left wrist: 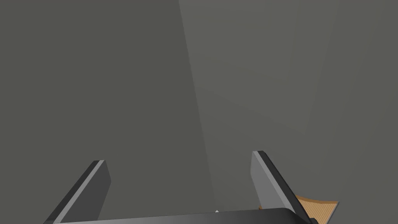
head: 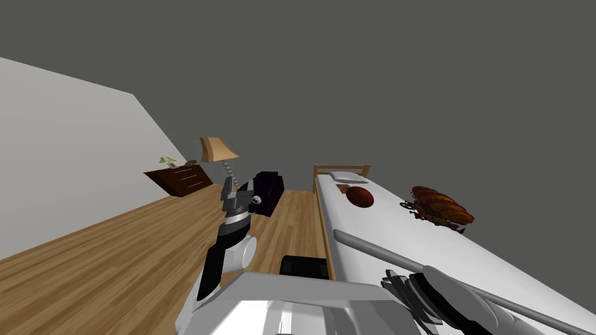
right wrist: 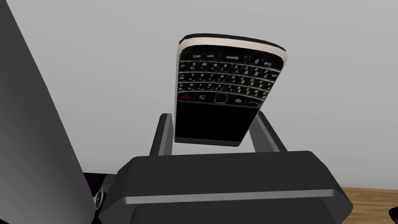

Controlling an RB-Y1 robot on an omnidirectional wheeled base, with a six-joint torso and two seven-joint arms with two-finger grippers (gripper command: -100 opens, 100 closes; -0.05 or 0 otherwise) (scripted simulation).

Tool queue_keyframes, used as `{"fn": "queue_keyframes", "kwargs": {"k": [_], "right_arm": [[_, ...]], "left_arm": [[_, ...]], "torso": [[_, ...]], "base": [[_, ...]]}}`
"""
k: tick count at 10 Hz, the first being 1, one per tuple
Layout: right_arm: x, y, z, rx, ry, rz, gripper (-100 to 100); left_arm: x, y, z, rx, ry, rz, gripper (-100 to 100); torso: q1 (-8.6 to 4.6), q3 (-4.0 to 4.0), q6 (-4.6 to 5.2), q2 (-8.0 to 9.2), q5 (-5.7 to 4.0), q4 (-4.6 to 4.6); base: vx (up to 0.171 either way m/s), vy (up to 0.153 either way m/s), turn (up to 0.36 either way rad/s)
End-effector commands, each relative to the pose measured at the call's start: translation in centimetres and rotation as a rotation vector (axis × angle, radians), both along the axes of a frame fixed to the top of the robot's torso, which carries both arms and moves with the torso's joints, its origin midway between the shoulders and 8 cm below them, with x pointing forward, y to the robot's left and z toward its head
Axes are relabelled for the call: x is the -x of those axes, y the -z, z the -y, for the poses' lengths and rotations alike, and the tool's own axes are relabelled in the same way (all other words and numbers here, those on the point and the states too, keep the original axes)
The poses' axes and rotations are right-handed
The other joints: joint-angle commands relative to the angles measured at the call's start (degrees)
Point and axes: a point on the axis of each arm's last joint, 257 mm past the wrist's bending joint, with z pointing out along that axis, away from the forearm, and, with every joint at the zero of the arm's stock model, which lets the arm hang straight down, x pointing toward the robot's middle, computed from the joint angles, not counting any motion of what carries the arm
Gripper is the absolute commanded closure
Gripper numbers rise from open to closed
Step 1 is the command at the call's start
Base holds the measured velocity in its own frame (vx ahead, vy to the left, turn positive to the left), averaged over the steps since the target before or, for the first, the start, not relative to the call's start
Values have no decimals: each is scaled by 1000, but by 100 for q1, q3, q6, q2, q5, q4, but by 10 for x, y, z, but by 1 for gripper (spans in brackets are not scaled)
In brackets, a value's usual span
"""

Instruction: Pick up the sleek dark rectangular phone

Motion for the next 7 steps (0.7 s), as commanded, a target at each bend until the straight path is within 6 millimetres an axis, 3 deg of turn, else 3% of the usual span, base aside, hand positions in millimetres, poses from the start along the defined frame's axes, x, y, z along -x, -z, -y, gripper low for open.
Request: {"fn": "queue_keyframes", "kwargs": {"k": [1,3,4,5,7], "right_arm": [[0,0,0,0,0,0,100],[0,0,0,0,-1,0,100],[0,0,0,0,-2,0,0],[0,-6,2,2,-22,-1,100],[-1,-16,6,3,-54,-4,100]], "left_arm": [[0,0,0,0,0,0,0],[0,0,0,0,0,0,0],[0,0,0,0,0,0,0],[0,0,0,0,0,0,0],[0,0,0,0,0,0,0]], "torso": [[0,0,0,0,0,0],[0,-3,1,-4,1,-1],[1,-3,2,-5,1,-1],[1,-3,2,-5,1,-2],[16,-19,11,-33,7,-8]], "base": [[0,0,0],[0,0,0],[0,0,0],[61,17,-241],[94,42,-231]]}}
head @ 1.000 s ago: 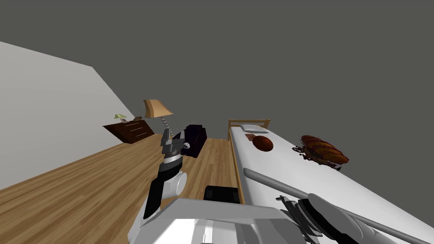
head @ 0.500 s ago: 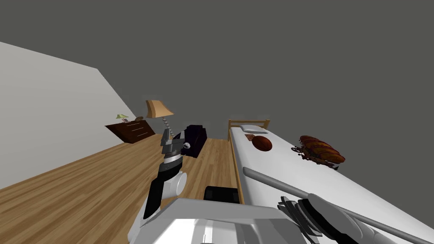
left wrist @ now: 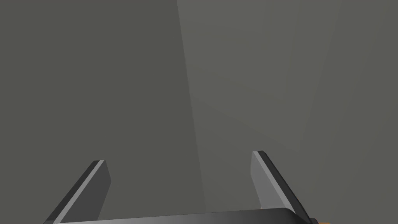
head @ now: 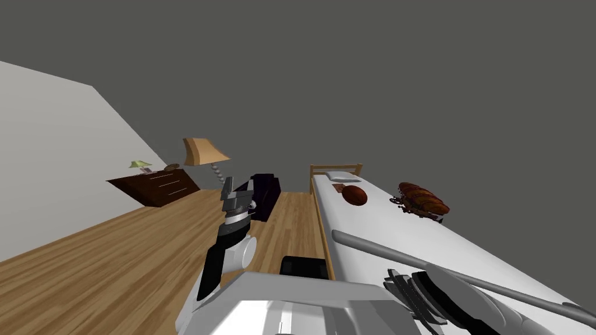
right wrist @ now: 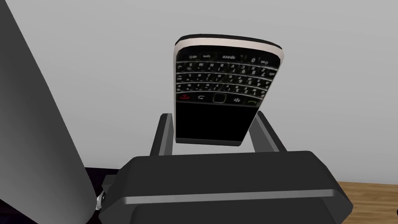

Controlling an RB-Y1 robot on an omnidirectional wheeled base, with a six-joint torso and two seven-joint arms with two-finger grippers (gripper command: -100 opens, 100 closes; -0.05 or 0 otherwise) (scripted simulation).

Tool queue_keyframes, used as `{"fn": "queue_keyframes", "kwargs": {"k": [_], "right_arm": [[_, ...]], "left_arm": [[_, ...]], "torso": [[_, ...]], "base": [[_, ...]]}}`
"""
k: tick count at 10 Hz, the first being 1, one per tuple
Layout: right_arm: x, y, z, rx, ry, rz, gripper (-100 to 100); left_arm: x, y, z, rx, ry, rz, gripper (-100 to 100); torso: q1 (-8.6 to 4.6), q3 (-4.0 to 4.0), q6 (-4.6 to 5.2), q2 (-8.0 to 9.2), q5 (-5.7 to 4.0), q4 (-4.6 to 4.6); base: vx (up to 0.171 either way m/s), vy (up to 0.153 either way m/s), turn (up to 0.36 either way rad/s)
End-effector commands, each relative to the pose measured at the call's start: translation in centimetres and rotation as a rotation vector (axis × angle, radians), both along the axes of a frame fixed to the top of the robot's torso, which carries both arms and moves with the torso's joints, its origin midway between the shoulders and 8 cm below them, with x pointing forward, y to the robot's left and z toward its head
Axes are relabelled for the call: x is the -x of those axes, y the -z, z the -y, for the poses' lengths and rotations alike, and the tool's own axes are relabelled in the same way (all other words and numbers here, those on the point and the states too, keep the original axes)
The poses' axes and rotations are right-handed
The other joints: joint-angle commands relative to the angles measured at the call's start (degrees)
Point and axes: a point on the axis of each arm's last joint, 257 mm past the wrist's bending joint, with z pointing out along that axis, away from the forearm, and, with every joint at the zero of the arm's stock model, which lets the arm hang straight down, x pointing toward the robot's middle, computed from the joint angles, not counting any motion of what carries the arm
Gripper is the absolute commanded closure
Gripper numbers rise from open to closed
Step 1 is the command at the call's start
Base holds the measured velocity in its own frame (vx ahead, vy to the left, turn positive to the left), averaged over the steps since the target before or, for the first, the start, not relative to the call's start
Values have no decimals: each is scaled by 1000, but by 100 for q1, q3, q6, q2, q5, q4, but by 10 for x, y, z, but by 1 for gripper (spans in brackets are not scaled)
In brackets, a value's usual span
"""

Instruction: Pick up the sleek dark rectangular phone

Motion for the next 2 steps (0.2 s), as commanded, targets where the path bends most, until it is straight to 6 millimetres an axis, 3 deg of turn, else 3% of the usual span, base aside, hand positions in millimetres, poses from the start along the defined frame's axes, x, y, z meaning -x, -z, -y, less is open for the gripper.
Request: {"fn": "queue_keyframes", "kwargs": {"k": [1,2], "right_arm": [[0,0,0,0,0,0,100],[0,-1,0,-1,-1,0,0]], "left_arm": [[0,0,0,0,0,0,0],[0,0,0,0,0,0,0]], "torso": [[0,0,0,0,0,0],[-8,5,-2,10,-3,0]], "base": [[27,14,-14],[6,4,4]]}}
